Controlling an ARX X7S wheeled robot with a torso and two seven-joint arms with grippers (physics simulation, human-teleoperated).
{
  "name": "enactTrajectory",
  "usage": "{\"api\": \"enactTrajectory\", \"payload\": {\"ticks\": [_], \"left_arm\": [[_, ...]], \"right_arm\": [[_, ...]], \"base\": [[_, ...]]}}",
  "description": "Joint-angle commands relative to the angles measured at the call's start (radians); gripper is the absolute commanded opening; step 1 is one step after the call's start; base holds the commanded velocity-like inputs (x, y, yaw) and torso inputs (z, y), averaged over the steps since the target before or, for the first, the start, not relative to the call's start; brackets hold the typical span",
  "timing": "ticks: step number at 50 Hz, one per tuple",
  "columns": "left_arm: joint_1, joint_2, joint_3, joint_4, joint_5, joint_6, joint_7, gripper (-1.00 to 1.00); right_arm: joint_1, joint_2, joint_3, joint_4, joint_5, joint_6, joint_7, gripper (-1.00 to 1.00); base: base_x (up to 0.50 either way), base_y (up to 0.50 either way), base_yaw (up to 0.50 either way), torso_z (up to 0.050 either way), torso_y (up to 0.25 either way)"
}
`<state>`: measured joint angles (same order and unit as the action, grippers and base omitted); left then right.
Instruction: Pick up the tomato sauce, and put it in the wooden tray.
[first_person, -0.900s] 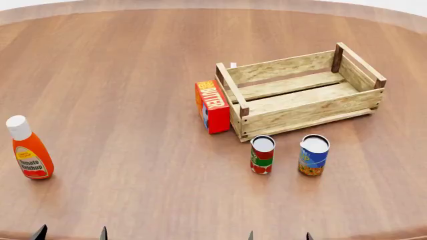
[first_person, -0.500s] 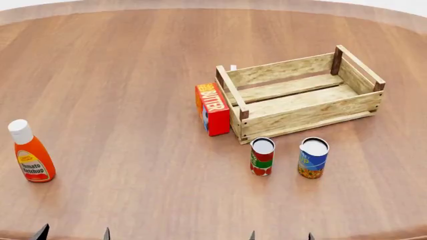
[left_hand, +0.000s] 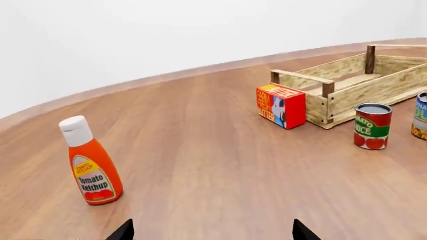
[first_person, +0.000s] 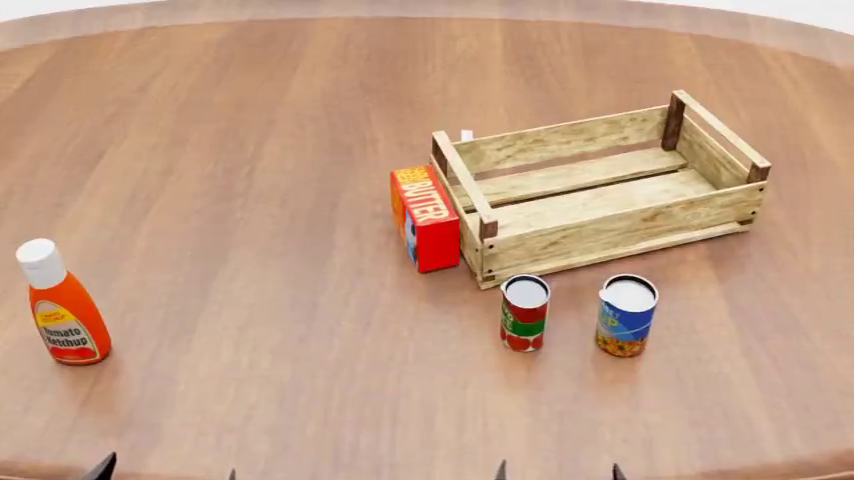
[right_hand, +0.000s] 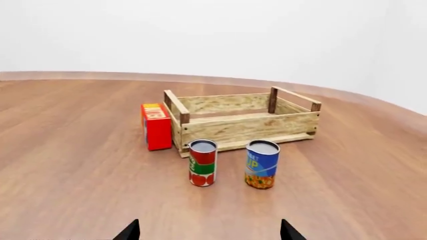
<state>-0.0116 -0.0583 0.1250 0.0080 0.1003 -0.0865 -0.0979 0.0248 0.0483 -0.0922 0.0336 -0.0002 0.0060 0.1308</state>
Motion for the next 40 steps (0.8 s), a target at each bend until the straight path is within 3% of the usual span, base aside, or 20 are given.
{"api": "enactTrajectory", "payload": {"ticks": [1, 40], "left_arm": [[0.000, 0.010, -0.015, -0.003, 0.001, 0.009, -0.006, 1.00], [-0.008, -0.038, 0.041, -0.002, -0.052, 0.004, -0.061, 1.00]], "right_arm": [[0.002, -0.001, -0.010, 0.016, -0.010, -0.022, -0.006, 1.00], [0.004, 0.047, -0.080, 0.011, 0.019, -0.026, 0.051, 1.00]], "base": [[0.15, 0.00, 0.00, 0.000, 0.000], [0.49, 0.00, 0.00, 0.000, 0.000]]}}
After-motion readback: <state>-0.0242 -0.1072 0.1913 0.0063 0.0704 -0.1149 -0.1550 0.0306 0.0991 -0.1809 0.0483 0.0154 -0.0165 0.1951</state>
